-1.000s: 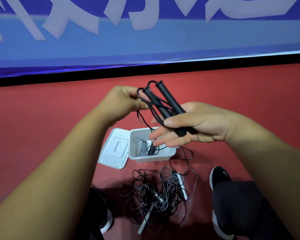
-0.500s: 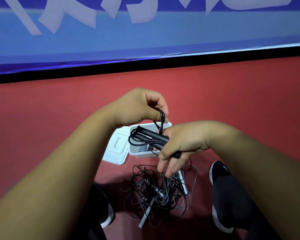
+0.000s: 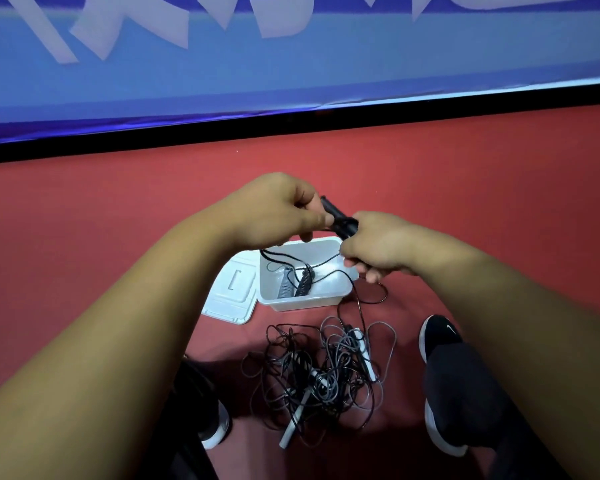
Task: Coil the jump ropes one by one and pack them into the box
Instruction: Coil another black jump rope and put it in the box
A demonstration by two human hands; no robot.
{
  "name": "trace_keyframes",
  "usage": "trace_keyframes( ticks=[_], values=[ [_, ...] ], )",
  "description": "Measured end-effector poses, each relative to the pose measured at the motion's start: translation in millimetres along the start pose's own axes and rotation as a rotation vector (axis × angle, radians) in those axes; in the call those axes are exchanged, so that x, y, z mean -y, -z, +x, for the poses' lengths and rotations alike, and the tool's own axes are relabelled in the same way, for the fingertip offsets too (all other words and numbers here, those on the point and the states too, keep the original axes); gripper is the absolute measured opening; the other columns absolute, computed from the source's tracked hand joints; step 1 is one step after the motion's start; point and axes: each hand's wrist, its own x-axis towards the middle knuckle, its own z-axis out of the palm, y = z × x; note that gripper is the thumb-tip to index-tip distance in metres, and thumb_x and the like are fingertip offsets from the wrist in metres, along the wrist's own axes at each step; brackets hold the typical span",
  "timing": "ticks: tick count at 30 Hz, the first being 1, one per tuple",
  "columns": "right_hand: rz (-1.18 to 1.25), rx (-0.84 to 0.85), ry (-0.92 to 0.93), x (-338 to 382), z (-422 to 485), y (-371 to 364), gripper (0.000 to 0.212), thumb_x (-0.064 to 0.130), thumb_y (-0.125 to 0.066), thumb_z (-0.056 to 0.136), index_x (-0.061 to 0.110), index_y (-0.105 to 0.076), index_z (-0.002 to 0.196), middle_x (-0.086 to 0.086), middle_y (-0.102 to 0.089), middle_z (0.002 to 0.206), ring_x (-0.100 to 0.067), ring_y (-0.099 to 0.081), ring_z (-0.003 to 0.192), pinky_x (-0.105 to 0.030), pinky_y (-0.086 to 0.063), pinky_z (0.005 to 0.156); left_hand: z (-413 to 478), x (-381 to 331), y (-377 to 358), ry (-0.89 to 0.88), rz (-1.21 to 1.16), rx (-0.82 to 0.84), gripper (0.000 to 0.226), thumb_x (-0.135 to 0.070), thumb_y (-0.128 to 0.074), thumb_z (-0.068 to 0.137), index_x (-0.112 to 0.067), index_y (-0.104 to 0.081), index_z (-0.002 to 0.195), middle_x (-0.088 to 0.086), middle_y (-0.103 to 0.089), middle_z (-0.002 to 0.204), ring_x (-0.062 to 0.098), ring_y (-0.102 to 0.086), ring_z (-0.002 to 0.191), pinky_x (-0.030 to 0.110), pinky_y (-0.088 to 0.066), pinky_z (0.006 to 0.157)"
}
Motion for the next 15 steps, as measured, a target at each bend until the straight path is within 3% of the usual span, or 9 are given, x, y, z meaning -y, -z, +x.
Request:
trace_keyframes(
  ticks=[3, 6, 8, 12, 15],
  values=[
    [0.01, -0.177, 0.039, 3.8, 2.9, 1.2, 0.015, 0.005, -0.053, 0.097, 0.009, -0.055, 0.112, -0.011, -0.068, 0.083, -0.028, -0.058, 0.059, -0.032, -0.052, 0.048, -1.2, 2.6, -3.1, 0.093, -0.146, 0.075, 0.036, -0.043, -0.065, 0.102, -0.008, -0.072, 0.093, 0.003, -0.072, 0.073, 0.015, -0.048, 0.052, 0.024, -0.039, 0.046],
    [0.006, -0.244, 0.1, 10.0, -1.5, 1.7, 0.02, 0.01, -0.056, 0.095, 0.017, -0.053, 0.114, -0.008, -0.067, 0.083, -0.027, -0.06, 0.059, -0.036, -0.056, 0.055, 2.5, 5.8, -7.9, 0.203, -0.282, 0.1, 0.062, -0.06, -0.045, 0.106, -0.007, -0.076, 0.098, 0.005, -0.077, 0.08, 0.016, -0.044, 0.053, 0.027, -0.037, 0.051],
    [-0.058, -0.282, 0.13, 13.4, -7.2, 3.1, 0.026, 0.015, -0.059, 0.095, 0.022, -0.049, 0.119, -0.007, -0.068, 0.085, -0.025, -0.06, 0.053, -0.033, -0.052, 0.051, 6.0, 8.5, -8.9, 0.29, -0.311, 0.089, 0.07, -0.068, -0.037, 0.104, -0.011, -0.078, 0.102, 0.008, -0.08, 0.085, 0.016, -0.043, 0.056, 0.029, -0.038, 0.054],
    [-0.084, -0.275, 0.159, 17.9, -15.2, 0.7, 0.03, 0.021, -0.063, 0.094, 0.021, -0.045, 0.118, -0.006, -0.07, 0.087, -0.02, -0.06, 0.046, -0.028, -0.047, 0.047, 13.1, 12.9, -15.5, 0.322, -0.46, 0.056, 0.067, -0.077, -0.048, 0.095, -0.018, -0.077, 0.107, 0.003, -0.07, 0.07, 0.017, -0.04, 0.055, 0.031, -0.034, 0.056],
    [0.103, -0.196, 0.184, 18.3, -15.3, -3.1, 0.029, 0.014, -0.064, 0.09, 0.013, -0.047, 0.113, -0.007, -0.07, 0.079, -0.02, -0.059, 0.051, -0.033, -0.052, 0.051, 18.2, 14.0, -25.8, 0.353, -0.749, 0.053, 0.051, -0.073, -0.065, 0.088, -0.023, -0.073, 0.083, -0.002, -0.046, 0.056, 0.015, -0.027, 0.048, 0.029, -0.029, 0.054]
  ],
)
